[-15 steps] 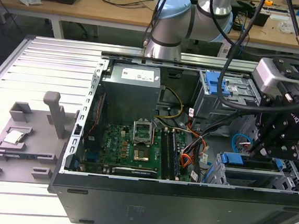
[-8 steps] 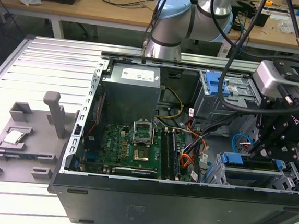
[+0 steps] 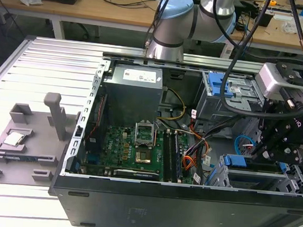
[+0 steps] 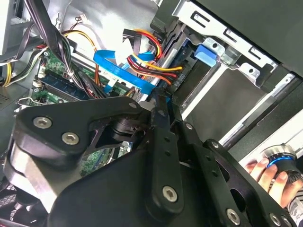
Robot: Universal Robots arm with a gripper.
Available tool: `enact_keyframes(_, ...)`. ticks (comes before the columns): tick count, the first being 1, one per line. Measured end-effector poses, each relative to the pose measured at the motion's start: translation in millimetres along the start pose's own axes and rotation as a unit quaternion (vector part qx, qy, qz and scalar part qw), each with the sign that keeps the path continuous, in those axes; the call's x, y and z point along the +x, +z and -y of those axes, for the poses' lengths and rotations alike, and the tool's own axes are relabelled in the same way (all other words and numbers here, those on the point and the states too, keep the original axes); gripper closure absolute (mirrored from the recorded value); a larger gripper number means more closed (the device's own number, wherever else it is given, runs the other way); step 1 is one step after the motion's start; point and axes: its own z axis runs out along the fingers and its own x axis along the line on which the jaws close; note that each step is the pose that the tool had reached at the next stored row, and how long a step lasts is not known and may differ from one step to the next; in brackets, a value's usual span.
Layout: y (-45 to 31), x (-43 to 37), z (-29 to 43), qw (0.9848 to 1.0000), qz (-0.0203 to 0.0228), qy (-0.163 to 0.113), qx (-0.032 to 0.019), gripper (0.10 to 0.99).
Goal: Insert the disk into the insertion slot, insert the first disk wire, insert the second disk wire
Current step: 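Insert the second disk wire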
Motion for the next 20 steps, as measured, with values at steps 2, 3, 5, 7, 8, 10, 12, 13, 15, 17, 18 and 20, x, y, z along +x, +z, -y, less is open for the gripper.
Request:
enact_keyframes(2,0.7,1.2,0.1,1.0,0.0,0.0,0.0,0.922)
enact_keyframes(3,1.2,2.0,0.1,1.0,-0.0001,0.0,0.0,0.922)
enact_keyframes(5,2.1,2.9,0.2,1.0,0.0,0.0,0.0,0.922)
enact_keyframes(7,2.9,3.3,0.2,1.0,-0.0002,0.0,0.0,0.922)
enact_keyframes(8,3.5,3.5,0.3,1.0,-0.0005,0.0,0.0,0.922)
enact_keyframes(10,6.0,3.5,0.4,1.0,-0.0007,0.0,0.0,0.922)
enact_keyframes(12,7.1,3.5,0.4,1.0,-0.0001,0.0,0.0,0.922)
enact_keyframes(13,7.1,3.5,0.4,1.0,-0.0002,0.0,0.0,0.922)
enact_keyframes(15,7.2,3.5,0.4,1.0,-0.0002,0.0,0.0,0.922)
enact_keyframes(17,8.0,3.5,0.5,1.0,0.0003,0.0,0.0,0.859)
enact_keyframes(18,8.3,3.5,0.5,1.0,0.0007,0.0,0.0,0.859)
enact_keyframes(20,5.7,3.5,0.4,1.0,0.0003,0.0,0.0,0.788)
